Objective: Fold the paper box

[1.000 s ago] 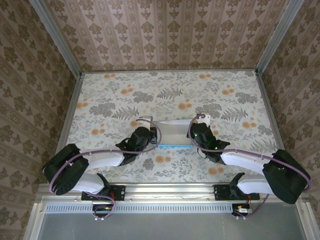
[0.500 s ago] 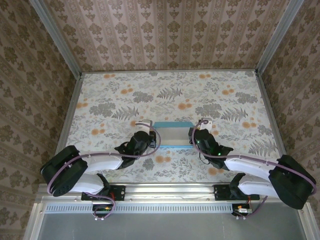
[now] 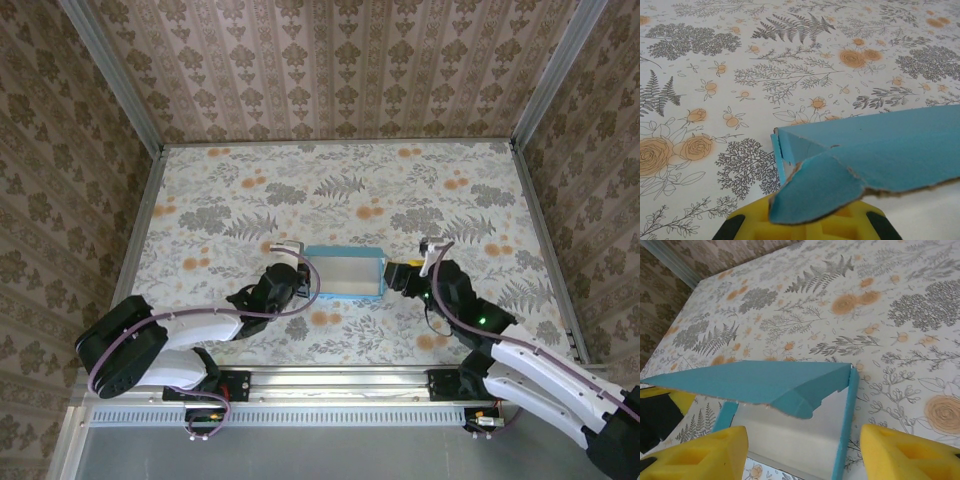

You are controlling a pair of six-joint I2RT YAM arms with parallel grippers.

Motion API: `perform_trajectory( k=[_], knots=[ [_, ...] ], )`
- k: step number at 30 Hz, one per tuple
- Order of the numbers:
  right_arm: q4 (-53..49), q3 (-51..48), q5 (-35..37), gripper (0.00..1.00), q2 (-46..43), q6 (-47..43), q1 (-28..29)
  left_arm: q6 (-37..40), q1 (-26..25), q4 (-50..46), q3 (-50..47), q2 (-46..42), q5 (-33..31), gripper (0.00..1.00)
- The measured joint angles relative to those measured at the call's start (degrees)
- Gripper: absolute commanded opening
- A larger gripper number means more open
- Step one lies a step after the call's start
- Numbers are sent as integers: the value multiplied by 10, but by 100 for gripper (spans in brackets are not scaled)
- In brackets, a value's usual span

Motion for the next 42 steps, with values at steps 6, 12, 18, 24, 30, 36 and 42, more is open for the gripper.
perform_trajectory(
  k=[6,12,18,24,30,36,42],
  knots=[
    [-59,124,-87,63,81,-26,-22,2,-1,0,0,-1,-3,0],
    [-54,216,-167,63,240,-39,-24,4,-1,0,-5,-5,-4,0],
    [-56,249,-208,62,323,-39,-24,5,-1,-5,-9,-18,-5,7],
    [-55,252,-227,61,349,-37,-17,19,-2,-41,-10,-45,1,39],
    [-52,242,-230,60,359,-35,-17,42,-5,-147,-8,-136,60,100],
    [-46,223,-230,58,376,-32,-14,41,-5,-313,-2,-271,131,100],
    [-37,220,-230,57,386,-32,-9,28,-5,-427,-1,-432,196,100]
  ],
)
